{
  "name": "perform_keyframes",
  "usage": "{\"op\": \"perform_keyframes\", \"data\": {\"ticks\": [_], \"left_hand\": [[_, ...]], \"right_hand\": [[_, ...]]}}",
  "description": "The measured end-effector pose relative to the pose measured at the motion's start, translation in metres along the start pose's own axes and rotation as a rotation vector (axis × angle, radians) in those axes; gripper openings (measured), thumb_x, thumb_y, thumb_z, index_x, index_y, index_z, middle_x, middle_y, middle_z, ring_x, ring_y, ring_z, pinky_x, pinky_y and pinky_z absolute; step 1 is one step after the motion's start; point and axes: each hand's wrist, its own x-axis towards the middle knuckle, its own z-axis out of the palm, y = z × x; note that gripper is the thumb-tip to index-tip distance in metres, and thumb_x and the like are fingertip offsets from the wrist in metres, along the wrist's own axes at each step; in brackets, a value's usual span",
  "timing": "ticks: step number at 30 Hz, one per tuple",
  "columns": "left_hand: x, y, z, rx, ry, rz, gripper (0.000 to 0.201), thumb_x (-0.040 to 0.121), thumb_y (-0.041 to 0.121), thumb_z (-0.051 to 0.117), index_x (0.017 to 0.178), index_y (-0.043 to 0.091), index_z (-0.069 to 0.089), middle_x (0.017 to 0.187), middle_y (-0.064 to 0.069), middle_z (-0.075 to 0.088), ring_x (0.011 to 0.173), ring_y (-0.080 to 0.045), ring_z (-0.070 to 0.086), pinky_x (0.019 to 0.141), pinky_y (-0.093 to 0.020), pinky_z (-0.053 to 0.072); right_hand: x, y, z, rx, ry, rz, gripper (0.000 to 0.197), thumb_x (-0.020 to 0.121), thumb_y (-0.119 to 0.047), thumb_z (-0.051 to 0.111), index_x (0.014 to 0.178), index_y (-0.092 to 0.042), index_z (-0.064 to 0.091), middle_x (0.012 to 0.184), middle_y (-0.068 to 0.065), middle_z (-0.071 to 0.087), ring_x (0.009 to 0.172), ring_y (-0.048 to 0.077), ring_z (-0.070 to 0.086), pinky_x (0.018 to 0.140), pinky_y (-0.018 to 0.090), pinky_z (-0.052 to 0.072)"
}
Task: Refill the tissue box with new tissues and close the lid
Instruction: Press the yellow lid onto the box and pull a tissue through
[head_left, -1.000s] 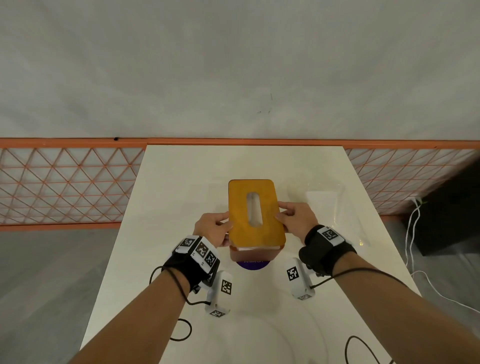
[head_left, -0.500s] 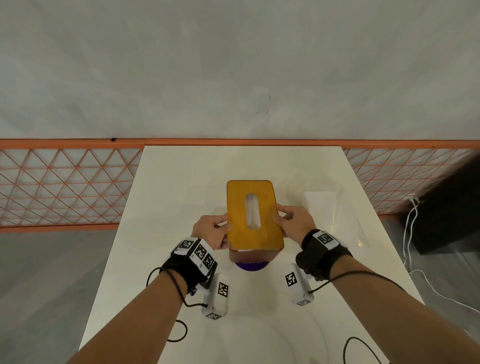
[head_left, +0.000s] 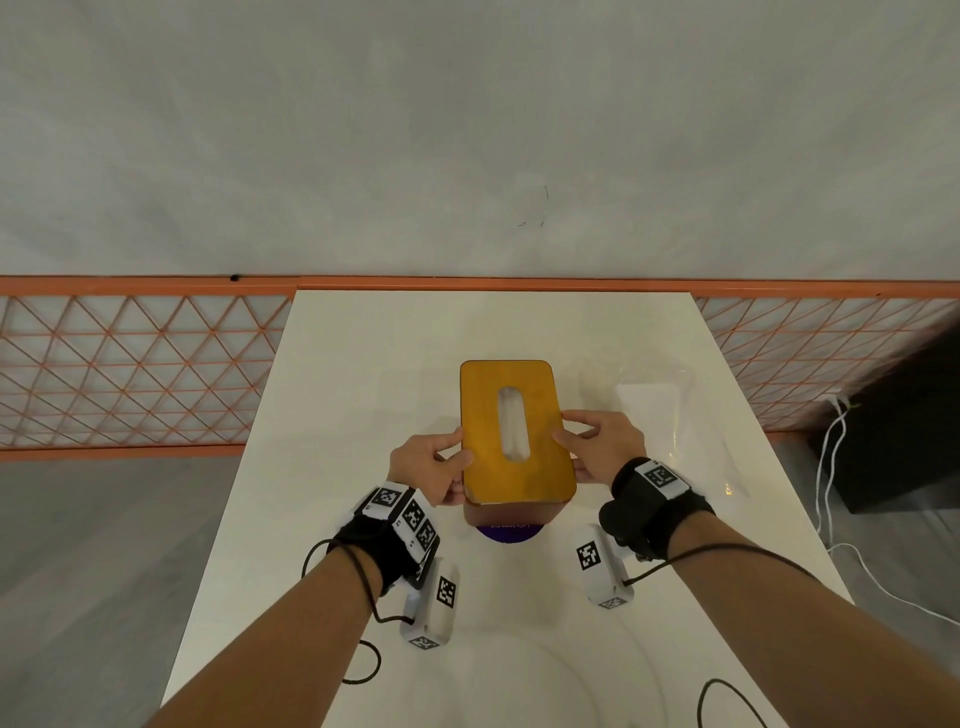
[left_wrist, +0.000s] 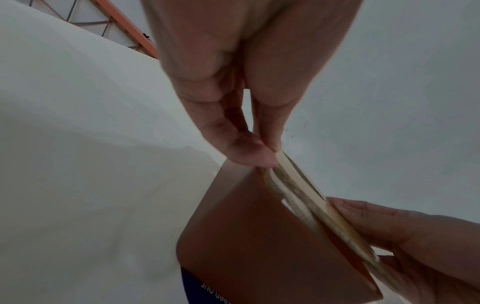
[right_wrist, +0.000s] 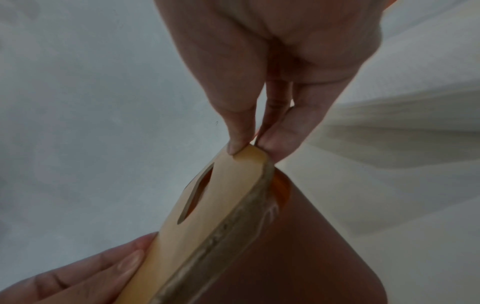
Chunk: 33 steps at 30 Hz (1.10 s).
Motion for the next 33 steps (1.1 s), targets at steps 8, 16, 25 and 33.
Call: {"op": "perform_keyframes", "data": {"ticks": [8,16,25,33], "left_hand": [[-0.001,-0.01,0.003,0.165,0.106,0.098,0.044,0.091,0.023,0.064,0.134,0.025,0.056,0.093,-0.012,0.068,0.068,-0.024,0.068,0.066,-0.038,0.063],[-0.001,-0.015,-0.001,0.229,-0.151,-0.011,0.096,0.078,0.039,0.076,0.152,0.034,0.015,0.149,-0.005,0.044,0.123,-0.029,0.053,0.083,-0.04,0.057],[-0.003,-0.02,-0.003,0.225,-0.2,0.047,0.09,0.084,0.026,0.073,0.152,0.034,0.015,0.145,-0.012,0.05,0.128,-0.031,0.053,0.071,-0.022,0.055],[0.0,-0.018,-0.001,0.374,-0.191,0.068,0.097,0.084,0.029,0.073,0.153,0.032,0.005,0.145,-0.012,0.05,0.118,-0.033,0.059,0.089,-0.043,0.057]], "right_hand": [[0.009,0.007,-0.002,-0.013,0.007,0.048,0.031,0.08,-0.033,0.077,0.104,-0.016,0.069,0.105,0.008,0.069,0.086,0.024,0.066,0.064,0.034,0.059],[0.006,0.025,-0.005,0.14,-0.457,0.13,0.071,0.091,-0.029,0.066,0.149,-0.034,0.025,0.141,0.0,0.045,0.132,0.038,0.044,0.099,0.062,0.044],[0.009,0.035,-0.003,0.131,-0.528,0.075,0.097,0.078,-0.015,0.08,0.15,-0.037,0.018,0.147,0.007,0.041,0.125,0.033,0.049,0.095,0.059,0.05],[0.012,0.043,0.0,0.012,-0.448,-0.007,0.103,0.074,-0.024,0.083,0.15,-0.038,0.015,0.152,0.008,0.037,0.132,0.036,0.046,0.093,0.059,0.051]]}}
